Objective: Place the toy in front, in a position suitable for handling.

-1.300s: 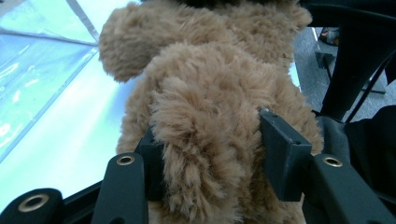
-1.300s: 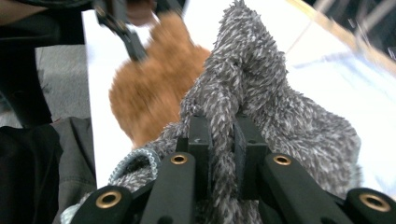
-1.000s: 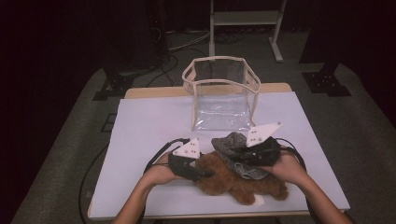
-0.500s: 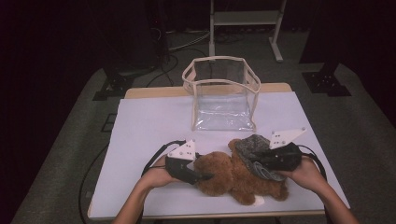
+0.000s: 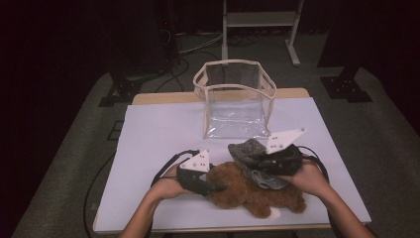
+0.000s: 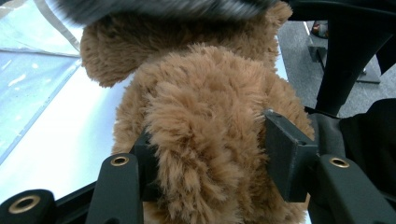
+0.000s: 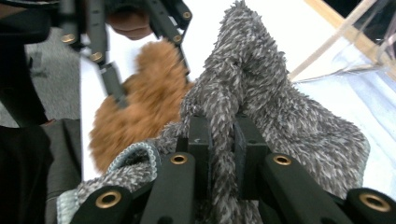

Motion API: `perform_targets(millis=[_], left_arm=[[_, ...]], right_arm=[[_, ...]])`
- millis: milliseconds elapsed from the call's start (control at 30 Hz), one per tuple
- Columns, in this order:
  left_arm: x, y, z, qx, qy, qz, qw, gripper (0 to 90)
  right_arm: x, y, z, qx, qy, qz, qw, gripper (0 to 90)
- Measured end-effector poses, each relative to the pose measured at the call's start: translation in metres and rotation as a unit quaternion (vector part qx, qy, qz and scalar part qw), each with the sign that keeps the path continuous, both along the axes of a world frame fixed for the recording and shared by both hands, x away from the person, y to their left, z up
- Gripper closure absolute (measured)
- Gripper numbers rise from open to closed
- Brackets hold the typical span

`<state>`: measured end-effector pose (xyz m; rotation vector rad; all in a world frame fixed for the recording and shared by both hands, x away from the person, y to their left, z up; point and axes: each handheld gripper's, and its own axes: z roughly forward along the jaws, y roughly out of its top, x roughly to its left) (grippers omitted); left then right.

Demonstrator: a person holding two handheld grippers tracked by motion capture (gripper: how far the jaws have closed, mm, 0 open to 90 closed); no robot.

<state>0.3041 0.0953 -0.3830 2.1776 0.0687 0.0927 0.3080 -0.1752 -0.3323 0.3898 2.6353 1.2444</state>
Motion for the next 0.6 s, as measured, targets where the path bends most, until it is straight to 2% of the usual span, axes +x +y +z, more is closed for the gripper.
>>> perform_targets(millis=[33,67,133,200,267,400,500,600], left_arm=[[-0.001,0.0,0.0,0.002,-0.005,-0.001,1.0,46.3],[-0.001,0.0,0.0,0.002,-0.005,-0.001,1.0,46.3],[-0.002,0.001,0.0,0.002,-0.007,-0.001,1.0,46.3],[-0.002,0.002,0.0,0.001,-0.009,-0.001,1.0,46.2],[-0.002,0.002,-0.001,-0.003,-0.007,-0.001,1.0,46.2],[-0.004,0.002,-0.001,-0.002,-0.006,-0.006,1.0,46.1],[-0.007,0.002,0.0,-0.001,-0.002,-0.013,0.9999,45.5],[-0.006,0.002,0.002,0.003,-0.001,-0.012,0.9999,44.1]], right_arm=[[0.011,0.01,-0.002,-0.016,0.006,0.001,0.9999,78.8],[0.011,0.01,-0.002,-0.016,0.006,0.001,0.9999,78.8],[0.023,0.015,-0.008,-0.029,0.015,-0.003,0.9994,78.8],[0.033,0.013,-0.015,-0.031,0.036,-0.01,0.9988,78.9],[0.039,0.0,-0.023,-0.014,0.051,-0.025,0.9983,78.9],[0.038,-0.016,-0.024,0.007,0.061,-0.04,0.9973,78.9],[0.025,-0.034,-0.023,0.03,0.059,-0.045,0.9968,78.8],[0.016,-0.039,-0.024,0.033,0.054,-0.044,0.997,78.9]])
